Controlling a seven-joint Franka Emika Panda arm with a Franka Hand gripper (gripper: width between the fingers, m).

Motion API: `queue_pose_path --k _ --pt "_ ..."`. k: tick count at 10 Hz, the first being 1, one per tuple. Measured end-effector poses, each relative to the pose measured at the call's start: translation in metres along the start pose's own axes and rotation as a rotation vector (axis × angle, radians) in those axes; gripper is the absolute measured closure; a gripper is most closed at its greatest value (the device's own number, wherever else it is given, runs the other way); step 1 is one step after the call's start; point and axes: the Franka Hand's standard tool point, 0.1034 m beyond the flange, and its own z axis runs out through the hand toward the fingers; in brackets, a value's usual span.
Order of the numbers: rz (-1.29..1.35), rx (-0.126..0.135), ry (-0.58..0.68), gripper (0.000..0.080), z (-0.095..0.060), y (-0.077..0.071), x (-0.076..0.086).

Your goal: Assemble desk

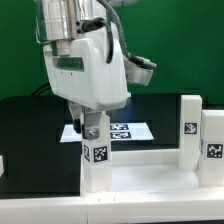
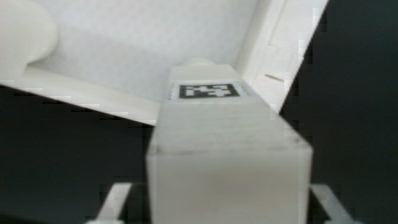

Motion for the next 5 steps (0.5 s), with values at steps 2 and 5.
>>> queue_pose_path --k 2,5 --pt "0.302 -0.002 -0.025 0.0515 0.0003 0.0027 0.0" --pt "0.659 0.011 -0.074 0.0515 0.0003 0.0036 -0.0041"
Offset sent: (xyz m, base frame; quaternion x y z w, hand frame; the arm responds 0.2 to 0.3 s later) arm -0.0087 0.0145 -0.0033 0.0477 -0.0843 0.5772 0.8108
